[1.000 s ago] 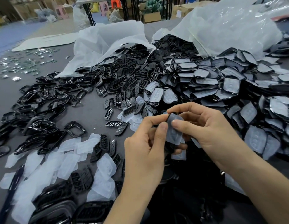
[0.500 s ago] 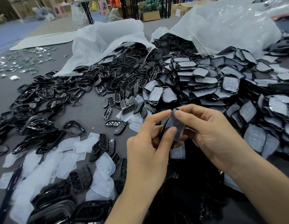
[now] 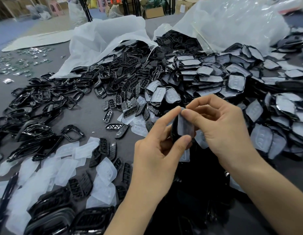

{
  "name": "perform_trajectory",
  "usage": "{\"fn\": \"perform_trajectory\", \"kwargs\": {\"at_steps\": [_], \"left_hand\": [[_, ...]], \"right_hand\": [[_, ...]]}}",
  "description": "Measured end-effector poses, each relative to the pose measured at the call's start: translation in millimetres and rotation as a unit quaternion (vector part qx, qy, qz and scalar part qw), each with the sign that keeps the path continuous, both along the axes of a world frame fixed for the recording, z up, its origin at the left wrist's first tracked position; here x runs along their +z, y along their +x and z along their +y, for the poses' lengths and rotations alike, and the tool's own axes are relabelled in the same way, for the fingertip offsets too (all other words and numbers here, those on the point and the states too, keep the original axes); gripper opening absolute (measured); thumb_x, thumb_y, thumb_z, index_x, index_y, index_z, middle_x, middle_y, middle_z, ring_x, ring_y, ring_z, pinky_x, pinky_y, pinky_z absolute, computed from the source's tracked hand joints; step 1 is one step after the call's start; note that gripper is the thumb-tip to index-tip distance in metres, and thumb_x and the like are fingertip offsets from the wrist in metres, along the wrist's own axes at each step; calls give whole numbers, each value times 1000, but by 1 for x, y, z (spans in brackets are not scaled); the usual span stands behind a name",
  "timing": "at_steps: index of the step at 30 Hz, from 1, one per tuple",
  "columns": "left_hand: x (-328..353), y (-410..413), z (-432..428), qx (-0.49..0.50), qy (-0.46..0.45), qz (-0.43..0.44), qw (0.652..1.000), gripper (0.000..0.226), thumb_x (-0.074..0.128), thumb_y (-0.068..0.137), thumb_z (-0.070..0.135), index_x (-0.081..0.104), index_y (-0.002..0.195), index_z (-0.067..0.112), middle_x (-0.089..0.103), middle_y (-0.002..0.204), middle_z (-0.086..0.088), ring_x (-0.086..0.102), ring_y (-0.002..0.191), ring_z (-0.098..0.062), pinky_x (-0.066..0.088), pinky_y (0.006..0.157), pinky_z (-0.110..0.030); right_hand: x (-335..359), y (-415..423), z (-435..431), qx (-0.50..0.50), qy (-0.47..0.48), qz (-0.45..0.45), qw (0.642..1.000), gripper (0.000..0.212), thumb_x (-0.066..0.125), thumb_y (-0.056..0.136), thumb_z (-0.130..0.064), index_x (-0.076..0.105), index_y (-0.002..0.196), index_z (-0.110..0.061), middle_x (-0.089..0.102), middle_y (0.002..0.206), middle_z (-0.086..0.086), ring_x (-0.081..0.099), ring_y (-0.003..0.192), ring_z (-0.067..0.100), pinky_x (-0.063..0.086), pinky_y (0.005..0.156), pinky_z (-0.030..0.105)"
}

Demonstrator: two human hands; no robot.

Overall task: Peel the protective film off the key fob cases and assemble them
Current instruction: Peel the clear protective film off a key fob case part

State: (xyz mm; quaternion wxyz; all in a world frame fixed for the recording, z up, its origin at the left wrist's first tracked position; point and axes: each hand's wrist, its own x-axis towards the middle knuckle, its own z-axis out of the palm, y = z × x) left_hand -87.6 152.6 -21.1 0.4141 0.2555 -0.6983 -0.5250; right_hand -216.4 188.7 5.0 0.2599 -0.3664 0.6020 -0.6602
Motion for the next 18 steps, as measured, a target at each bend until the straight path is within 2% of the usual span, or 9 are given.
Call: {"fn": "perform_trajectory", "kwargs": {"at_steps": [2, 4, 6, 8, 9, 13, 16, 18], "left_hand": [[0, -1, 1, 1, 6, -3, 1000, 50, 63, 80, 34, 53, 123, 55, 75, 96, 4, 68, 87, -41, 56, 81, -57], [-1, -1, 2, 10, 9, -5, 1000, 51, 62, 79, 36, 51, 124, 58, 75, 93, 2, 64, 85, -47, 56, 80, -57], [-2, -1, 1, 26, 6, -15, 1000, 53, 64, 80, 32, 50, 125, 58, 74, 90, 1, 68, 77, -40, 57, 81, -52], [-4, -1, 0, 39, 3, -30, 999, 54, 62, 82, 27, 50, 124, 58, 68, 85, 0, 65, 78, -29, 55, 83, -56], [-5, -1, 0, 44, -1, -39, 998, 54, 61, 83, 27, 50, 124, 59, 64, 85, -2, 64, 79, -30, 53, 84, -58], [-5, 0, -3, 88, -26, -56, 994, 51, 58, 84, 28, 49, 124, 58, 67, 89, -12, 63, 75, -40, 55, 78, -58], [-7, 2, -6, 106, -1, -27, 994, 47, 57, 84, 26, 54, 121, 54, 66, 91, -9, 65, 86, -42, 55, 82, -55], [-9, 2, -7, 110, 15, 3, 994, 44, 57, 86, 21, 60, 118, 50, 63, 90, -6, 70, 88, -36, 58, 83, -44]], "right_hand": [[-1, 0, 0, -28, 5, 94, 995, 15, 76, 78, -12, 67, 75, -24, 69, 72, -4, 63, 67, 14, 52, 65, 20], [-2, 1, 1, -36, 3, 156, 987, 16, 75, 79, -15, 68, 79, -29, 68, 74, -10, 60, 66, 7, 48, 65, 15], [-3, 1, 1, -42, 0, 195, 980, 19, 75, 80, -15, 68, 83, -32, 66, 73, -11, 58, 64, 7, 45, 63, 12], [-3, 2, 2, -52, -1, 222, 974, 22, 75, 80, -13, 68, 86, -33, 64, 74, -11, 59, 65, 8, 45, 63, 11], [-4, 2, 2, -54, 0, 224, 973, 22, 75, 80, -12, 68, 86, -33, 64, 74, -11, 59, 66, 8, 44, 63, 10], [-2, -2, 0, -17, -1, 143, 990, 21, 75, 80, -9, 71, 84, -30, 68, 71, -6, 61, 64, 2, 49, 63, 14], [4, -11, 0, 10, -15, 60, 998, 20, 74, 80, -8, 75, 78, -29, 71, 76, 2, 59, 62, 6, 51, 61, 15], [7, -18, 0, 25, -33, 17, 999, 21, 72, 80, -7, 76, 75, -27, 71, 73, 2, 60, 63, 7, 50, 62, 14]]}}
